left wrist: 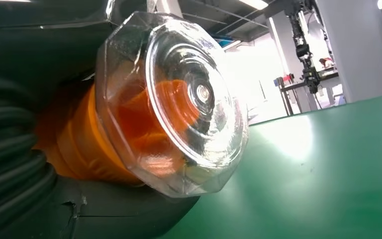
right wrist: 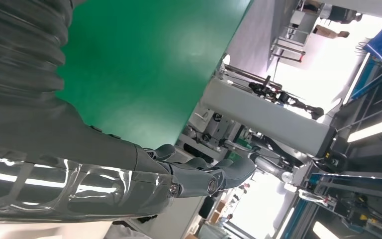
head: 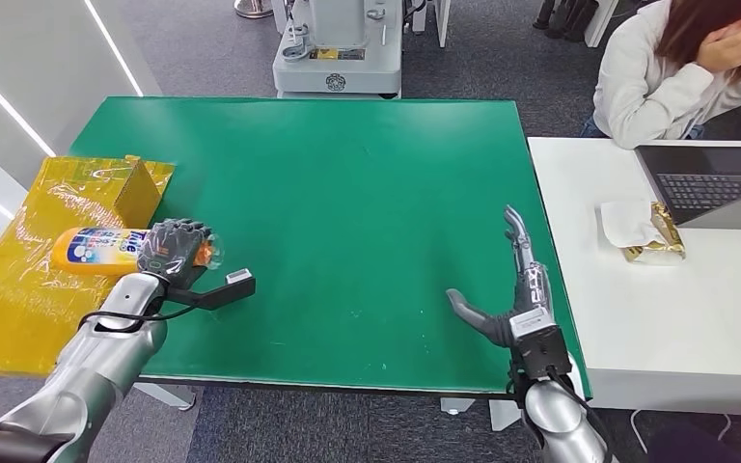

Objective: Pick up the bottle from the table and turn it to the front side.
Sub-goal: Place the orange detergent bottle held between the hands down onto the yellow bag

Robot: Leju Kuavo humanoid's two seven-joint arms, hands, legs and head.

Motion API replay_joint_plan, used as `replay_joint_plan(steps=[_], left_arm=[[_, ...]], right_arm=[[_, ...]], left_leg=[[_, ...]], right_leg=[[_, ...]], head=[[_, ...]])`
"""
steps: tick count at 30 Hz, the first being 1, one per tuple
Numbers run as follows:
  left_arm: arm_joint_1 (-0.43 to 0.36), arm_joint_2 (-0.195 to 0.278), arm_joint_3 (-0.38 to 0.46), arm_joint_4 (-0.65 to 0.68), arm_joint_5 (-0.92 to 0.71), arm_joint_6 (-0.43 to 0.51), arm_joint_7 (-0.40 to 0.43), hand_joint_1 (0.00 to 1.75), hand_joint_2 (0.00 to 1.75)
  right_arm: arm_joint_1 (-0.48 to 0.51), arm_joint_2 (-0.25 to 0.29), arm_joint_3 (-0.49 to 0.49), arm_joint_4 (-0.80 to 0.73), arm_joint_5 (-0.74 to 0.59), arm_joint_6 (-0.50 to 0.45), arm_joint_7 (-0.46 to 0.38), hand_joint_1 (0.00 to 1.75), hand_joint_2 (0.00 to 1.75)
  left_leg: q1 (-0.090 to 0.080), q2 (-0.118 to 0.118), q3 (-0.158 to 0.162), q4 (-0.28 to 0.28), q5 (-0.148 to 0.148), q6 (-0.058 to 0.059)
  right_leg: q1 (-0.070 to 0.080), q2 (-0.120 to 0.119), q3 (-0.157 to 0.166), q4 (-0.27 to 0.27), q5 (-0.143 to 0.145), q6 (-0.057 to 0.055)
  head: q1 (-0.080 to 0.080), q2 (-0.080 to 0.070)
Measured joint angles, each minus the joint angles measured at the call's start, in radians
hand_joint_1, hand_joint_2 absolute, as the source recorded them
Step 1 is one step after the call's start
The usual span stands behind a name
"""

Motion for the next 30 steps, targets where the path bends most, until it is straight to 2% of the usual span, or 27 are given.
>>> replay_joint_plan(steps=[12, 24, 25, 26, 28, 29, 30], left_arm=[[0.002, 0.001, -0.038, 0.021, -0.009, -0.025, 0.055, 1.75, 1.75], [0.002, 0.002, -0.038, 0.031, 0.019, -0.037, 0.059, 1.72, 1.75], [0.002, 0.002, -0.038, 0.032, 0.025, -0.038, 0.059, 1.65, 1.75], [0.002, 0.002, -0.037, 0.033, 0.031, -0.039, 0.060, 1.48, 1.75], [0.002, 0.002, -0.036, 0.034, 0.038, -0.043, 0.062, 0.63, 1.75], [0.002, 0.002, -0.035, 0.035, 0.041, -0.046, 0.063, 0.27, 1.75], [0.002, 0.002, -0.035, 0.035, 0.042, -0.050, 0.064, 0.00, 1.75]], right_arm=[[0.036, 0.004, 0.001, -0.028, 0.023, -0.019, 0.017, 0.00, 1.75], [0.039, 0.004, 0.001, -0.030, 0.023, -0.019, 0.019, 0.00, 1.75], [0.039, 0.004, 0.001, -0.030, 0.023, -0.020, 0.019, 0.00, 1.75], [0.039, 0.004, 0.001, -0.030, 0.023, -0.020, 0.019, 0.00, 1.75], [0.039, 0.004, 0.001, -0.030, 0.023, -0.020, 0.020, 0.00, 1.75], [0.039, 0.004, 0.001, -0.030, 0.023, -0.020, 0.020, 0.00, 1.75], [0.039, 0.004, 0.001, -0.030, 0.023, -0.020, 0.020, 0.00, 1.75]], left_leg=[[0.000, 0.000, 0.000, 0.000, 0.000, 0.000], [0.000, 0.000, 0.000, 0.000, 0.000, 0.000], [0.000, 0.000, 0.000, 0.000, 0.000, 0.000], [0.000, 0.000, 0.000, 0.000, 0.000, 0.000], [0.000, 0.000, 0.000, 0.000, 0.000, 0.000], [0.000, 0.000, 0.000, 0.000, 0.000, 0.000], [0.000, 0.000, 0.000, 0.000, 0.000, 0.000]], right_leg=[[0.000, 0.000, 0.000, 0.000, 0.000, 0.000], [0.000, 0.000, 0.000, 0.000, 0.000, 0.000], [0.000, 0.000, 0.000, 0.000, 0.000, 0.000], [0.000, 0.000, 0.000, 0.000, 0.000, 0.000], [0.000, 0.000, 0.000, 0.000, 0.000, 0.000], [0.000, 0.000, 0.000, 0.000, 0.000, 0.000], [0.000, 0.000, 0.000, 0.000, 0.000, 0.000]], head=[[0.000, 0.000], [0.000, 0.000], [0.000, 0.000], [0.000, 0.000], [0.000, 0.000], [0.000, 0.000], [0.000, 0.000]])
